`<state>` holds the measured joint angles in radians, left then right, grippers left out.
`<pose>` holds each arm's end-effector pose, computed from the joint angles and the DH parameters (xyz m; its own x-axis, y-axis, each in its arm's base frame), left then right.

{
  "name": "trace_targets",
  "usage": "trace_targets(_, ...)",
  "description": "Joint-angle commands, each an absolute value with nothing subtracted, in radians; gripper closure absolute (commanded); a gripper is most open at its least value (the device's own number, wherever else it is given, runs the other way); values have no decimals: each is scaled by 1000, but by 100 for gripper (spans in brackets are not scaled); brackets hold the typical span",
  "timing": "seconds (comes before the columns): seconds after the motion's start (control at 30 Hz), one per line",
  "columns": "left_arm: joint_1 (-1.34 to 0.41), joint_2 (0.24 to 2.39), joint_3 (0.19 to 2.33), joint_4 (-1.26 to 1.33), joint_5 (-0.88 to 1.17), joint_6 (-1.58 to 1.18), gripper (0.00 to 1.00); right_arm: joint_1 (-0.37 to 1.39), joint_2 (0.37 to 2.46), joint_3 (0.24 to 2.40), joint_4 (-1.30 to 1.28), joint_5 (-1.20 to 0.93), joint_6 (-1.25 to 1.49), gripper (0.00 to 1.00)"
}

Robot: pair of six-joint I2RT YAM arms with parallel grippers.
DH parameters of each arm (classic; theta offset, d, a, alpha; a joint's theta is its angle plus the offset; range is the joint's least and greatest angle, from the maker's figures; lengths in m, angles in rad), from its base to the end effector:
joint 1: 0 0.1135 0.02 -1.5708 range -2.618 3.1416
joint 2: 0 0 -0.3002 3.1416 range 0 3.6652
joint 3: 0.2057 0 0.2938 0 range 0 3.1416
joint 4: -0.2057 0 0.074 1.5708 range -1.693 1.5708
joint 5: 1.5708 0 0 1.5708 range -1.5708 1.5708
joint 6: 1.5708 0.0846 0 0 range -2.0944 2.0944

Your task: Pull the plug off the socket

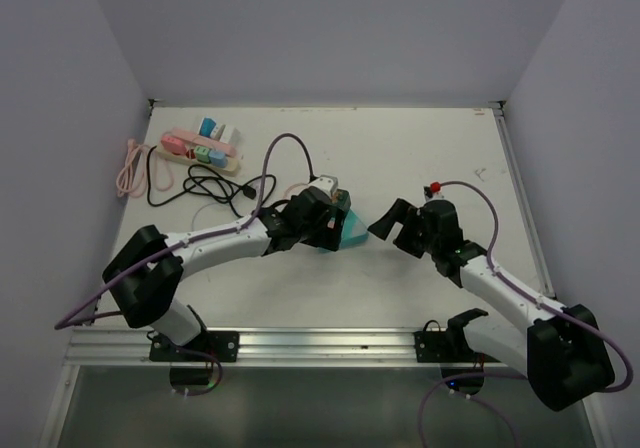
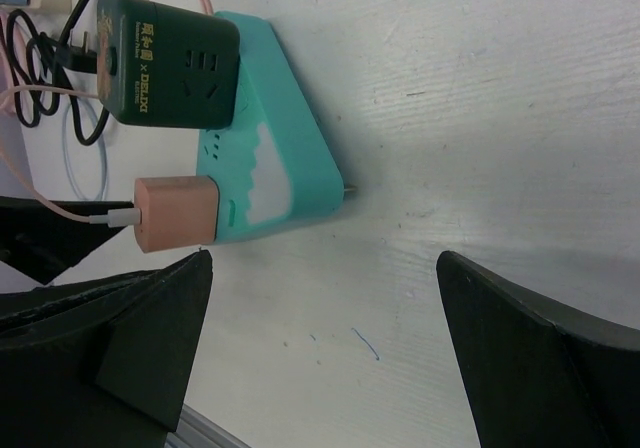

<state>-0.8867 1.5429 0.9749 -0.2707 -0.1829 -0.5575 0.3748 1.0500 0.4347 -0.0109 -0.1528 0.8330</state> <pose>0.2593 -0.2936 0.1925 -0.7614 0.1105 -0.6388 0.3328 0.9122 -0.2389 0.2445 0.1100 0.1645 -0.7195 0.5028 -0.4790 0.0830 0.7471 0.6596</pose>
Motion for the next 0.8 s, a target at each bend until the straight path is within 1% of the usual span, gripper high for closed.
trace_targets(0.0,-893,1583,1028,-230,-204,-552,10,377,1068,451,71,-164,821,1)
trace_targets(0.27,-891,1672,1094,-227,-212,-551,13,377,1085,449,94,-179,799,2)
trace_targets(0.43,-887,1707,1108,-229,-224,-554,19,377,1109,454,106,-202,788,2)
trace_targets(0.63,-865,1718,1118,-238,-235,-546,30,377,1138,454,147,-225,787,3)
trace_targets(0.67,-861,1717,1117,-236,-235,-546,34,377,1144,454,152,-232,787,3)
trace_targets(0.73,-847,1715,1117,-232,-223,-537,39,377,1160,457,172,-242,787,4)
trace_targets(0.77,-844,1715,1117,-232,-218,-532,42,377,1176,460,178,-244,790,4)
